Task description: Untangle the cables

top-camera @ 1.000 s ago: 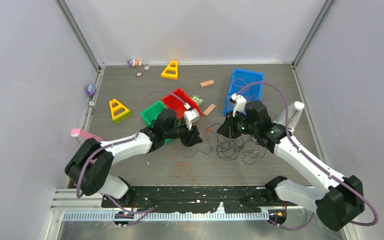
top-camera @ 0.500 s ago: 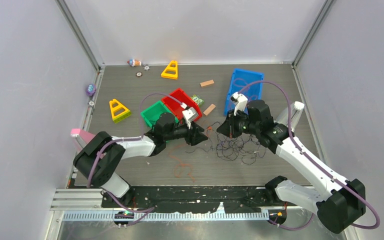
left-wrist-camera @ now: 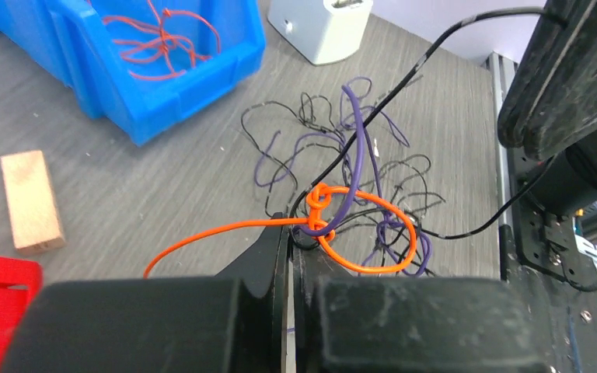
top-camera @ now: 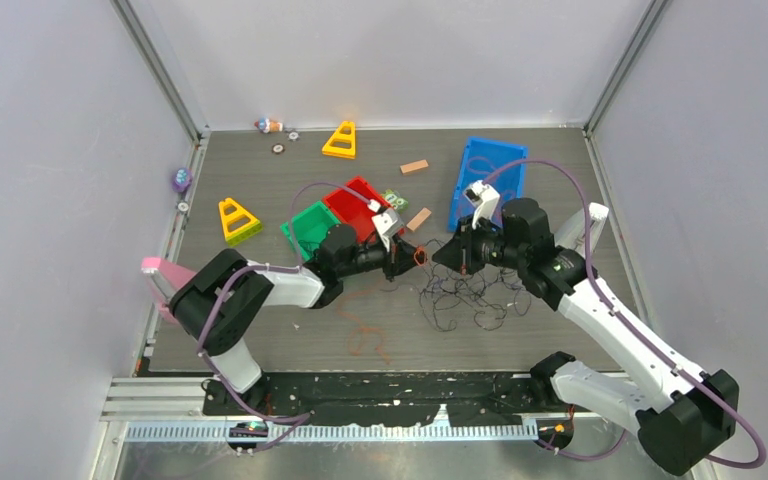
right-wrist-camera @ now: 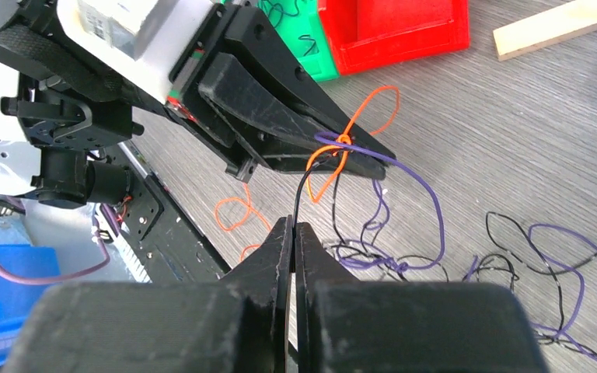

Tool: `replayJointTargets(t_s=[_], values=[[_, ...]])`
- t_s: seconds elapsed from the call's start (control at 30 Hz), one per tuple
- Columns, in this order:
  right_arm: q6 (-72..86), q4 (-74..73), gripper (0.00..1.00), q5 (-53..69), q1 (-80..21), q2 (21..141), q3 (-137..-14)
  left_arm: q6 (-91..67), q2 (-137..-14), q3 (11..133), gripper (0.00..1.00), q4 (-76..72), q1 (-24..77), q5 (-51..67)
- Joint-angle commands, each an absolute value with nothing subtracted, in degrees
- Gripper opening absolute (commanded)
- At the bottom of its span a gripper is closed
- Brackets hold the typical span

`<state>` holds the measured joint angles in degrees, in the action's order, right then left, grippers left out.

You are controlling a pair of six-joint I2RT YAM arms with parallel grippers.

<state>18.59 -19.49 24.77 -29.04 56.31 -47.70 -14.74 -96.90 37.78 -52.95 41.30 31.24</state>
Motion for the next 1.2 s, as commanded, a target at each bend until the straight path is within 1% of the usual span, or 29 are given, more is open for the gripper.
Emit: replayJointTargets(t_s=[0.0,0.07,0.13,0.2,0.33,0.47,0.6,0.77,0.9,1.17], values=[[18.8,-21.7,0.05,21.3,-29.0,53.9,-49.3,-13.1,-94.0,36.3,0.00,-60.0,41.3,25.4],[18.5,-24.2,0.05,16.1,-28.6,53.0,-48.9,-12.5,-91.0,33.7,0.00,-58.7,40.3,21.3],[18.4,-26.9,0.05,9.5,-27.9,52.1,-48.5,-13.8,-87.8,32.8,0.00,-52.8,38.1,18.9],[19.0,-29.3,0.05,-0.9,-27.2,51.1,-47.5,-14.7,-84.9,32.7,0.00,-45.6,35.3,18.3],[21.6,-31.6,0.05,-12.4,-25.3,48.5,-45.0,-16.0,-77.7,28.3,0.00,-40.9,29.8,15.5],[23.8,-32.4,0.05,-18.0,-23.9,47.4,-43.0,-16.3,-71.6,28.4,0.00,-30.2,25.0,13.1],[27.8,-35.3,0.05,-25.2,-22.8,49.1,-42.9,-15.7,-65.5,28.2,0.00,-23.5,23.2,7.2],[33.7,-39.9,0.05,-34.9,-21.6,49.9,-42.5,-15.9,-56.3,25.9,0.00,-19.0,21.2,-1.2],[41.4,-44.5,0.05,-41.7,-19.2,49.5,-42.4,-14.6,-48.3,24.6,0.00,-14.7,19.1,-6.7],[50.5,-49.5,0.05,-52.0,-14.7,41.6,-40.6,-14.0,-37.4,23.2,0.00,-6.9,14.0,-10.6]])
